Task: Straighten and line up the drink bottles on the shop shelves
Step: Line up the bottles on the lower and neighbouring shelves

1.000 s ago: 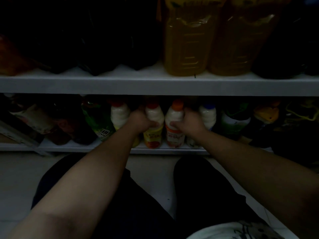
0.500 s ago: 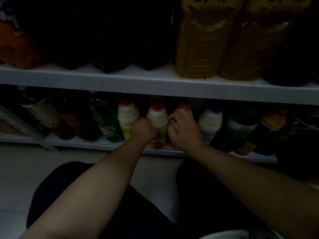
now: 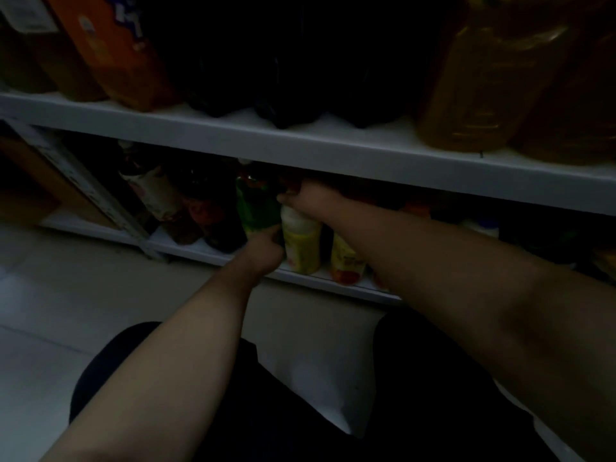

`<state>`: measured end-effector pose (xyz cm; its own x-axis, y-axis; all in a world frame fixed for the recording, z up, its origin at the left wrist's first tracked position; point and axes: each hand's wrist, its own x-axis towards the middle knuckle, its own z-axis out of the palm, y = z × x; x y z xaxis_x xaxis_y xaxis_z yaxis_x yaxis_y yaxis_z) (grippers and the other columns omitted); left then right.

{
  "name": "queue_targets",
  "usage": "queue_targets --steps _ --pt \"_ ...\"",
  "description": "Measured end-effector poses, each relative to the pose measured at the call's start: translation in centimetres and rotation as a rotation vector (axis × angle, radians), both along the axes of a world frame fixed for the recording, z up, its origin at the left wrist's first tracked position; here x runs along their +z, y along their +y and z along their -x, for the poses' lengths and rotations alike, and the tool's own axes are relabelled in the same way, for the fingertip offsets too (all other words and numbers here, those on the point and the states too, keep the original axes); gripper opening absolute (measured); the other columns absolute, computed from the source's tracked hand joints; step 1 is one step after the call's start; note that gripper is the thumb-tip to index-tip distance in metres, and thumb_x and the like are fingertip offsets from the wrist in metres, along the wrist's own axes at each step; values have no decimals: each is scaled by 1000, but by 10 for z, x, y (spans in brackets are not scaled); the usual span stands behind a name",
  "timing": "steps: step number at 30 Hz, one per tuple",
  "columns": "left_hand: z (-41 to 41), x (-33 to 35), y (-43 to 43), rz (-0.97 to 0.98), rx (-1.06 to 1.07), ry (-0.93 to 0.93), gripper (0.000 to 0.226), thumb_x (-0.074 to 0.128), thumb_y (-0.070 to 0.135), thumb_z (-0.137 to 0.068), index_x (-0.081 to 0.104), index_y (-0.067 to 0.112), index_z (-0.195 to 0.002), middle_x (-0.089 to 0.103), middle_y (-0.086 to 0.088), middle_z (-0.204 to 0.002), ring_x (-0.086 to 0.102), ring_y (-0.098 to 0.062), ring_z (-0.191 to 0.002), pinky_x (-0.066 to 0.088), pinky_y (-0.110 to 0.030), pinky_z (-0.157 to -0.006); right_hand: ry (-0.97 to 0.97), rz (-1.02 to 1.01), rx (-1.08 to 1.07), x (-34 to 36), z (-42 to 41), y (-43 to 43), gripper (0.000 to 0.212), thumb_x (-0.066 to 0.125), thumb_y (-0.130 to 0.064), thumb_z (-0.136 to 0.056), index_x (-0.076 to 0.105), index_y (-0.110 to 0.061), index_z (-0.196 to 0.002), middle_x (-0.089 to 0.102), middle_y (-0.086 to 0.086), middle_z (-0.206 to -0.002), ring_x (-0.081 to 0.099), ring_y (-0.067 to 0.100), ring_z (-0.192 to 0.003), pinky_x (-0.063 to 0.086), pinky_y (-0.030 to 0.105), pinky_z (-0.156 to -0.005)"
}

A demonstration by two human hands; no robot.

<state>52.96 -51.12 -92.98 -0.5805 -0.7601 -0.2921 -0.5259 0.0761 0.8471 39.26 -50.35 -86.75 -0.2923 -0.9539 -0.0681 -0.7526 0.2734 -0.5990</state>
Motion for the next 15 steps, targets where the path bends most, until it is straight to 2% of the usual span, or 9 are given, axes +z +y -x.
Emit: queue_targets --steps 2,3,5,8,12,15 --pt "-2 0 -4 -38 -58 6 52 48 -9 -85 54 12 -132 56 -9 -133 52 -24 -120 43 -38 -102 -69 50 -60 -1 -1 -3 56 60 -27 -92 39 -7 -140 41 15 -143 37 31 -130 26 28 -103" --pt "-5 1 -7 -62 -65 -10 57 46 -12 -86 50 13 -137 52 -9 -137 49 -24 -124 41 -37 -104 -67 56 -62 -2 2 -4 52 58 -24 -93 40 -5 -138 42 16 -142 38 31 -130 26 27 -104" --pt "-12 2 -16 -99 -78 -70 57 42 -11 -89 46 15 -140 45 -7 -143 46 -21 -125 40 -28 -97 -8 -57 24 1 9 -2 45 51 -25 -96 45 -5 -136 47 16 -138 43 29 -127 32 27 -98" --pt "-18 2 -27 -70 -35 -94 46 50 -2 -91 53 13 -135 52 -7 -136 55 -10 -104 44 -17 -81 29 -124 90 8 19 -1 42 46 -24 -99 45 -5 -136 48 17 -137 43 29 -126 31 28 -96" --pt "-14 2 -27 -20 10 -98 43 56 2 -90 53 6 -132 57 -11 -127 58 -14 -99 47 -23 -78 95 -80 89 8 24 0 44 45 -15 -99 37 -7 -141 39 17 -143 35 27 -131 21 24 -102" --pt "-3 4 -15 -48 -83 -27 47 56 1 -88 51 12 -134 58 -9 -129 57 -23 -111 51 -29 -81 139 -81 130 9 23 2 51 49 -18 -97 33 -11 -144 36 14 -147 34 27 -134 23 26 -105"
